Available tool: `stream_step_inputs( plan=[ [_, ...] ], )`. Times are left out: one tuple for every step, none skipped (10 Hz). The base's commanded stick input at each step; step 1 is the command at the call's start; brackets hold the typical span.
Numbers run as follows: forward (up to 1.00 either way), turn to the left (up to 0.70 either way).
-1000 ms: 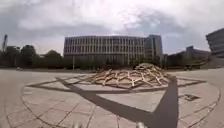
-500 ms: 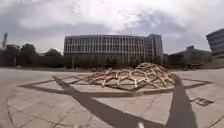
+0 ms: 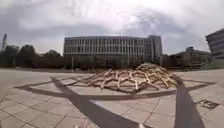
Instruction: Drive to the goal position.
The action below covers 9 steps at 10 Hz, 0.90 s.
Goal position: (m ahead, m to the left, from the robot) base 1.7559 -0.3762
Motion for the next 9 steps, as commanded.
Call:
stream_step_inputs(
  plan=[
    [0.7,0.14],
    [0.7,0.14],
    [0.7,0.14],
    [0.7,0.14],
    [0.54,0.11],
    [0.38,0.08],
    [0.21,0.04],
    [0.04,0.01],
    [0.0,0.0]
  ],
)
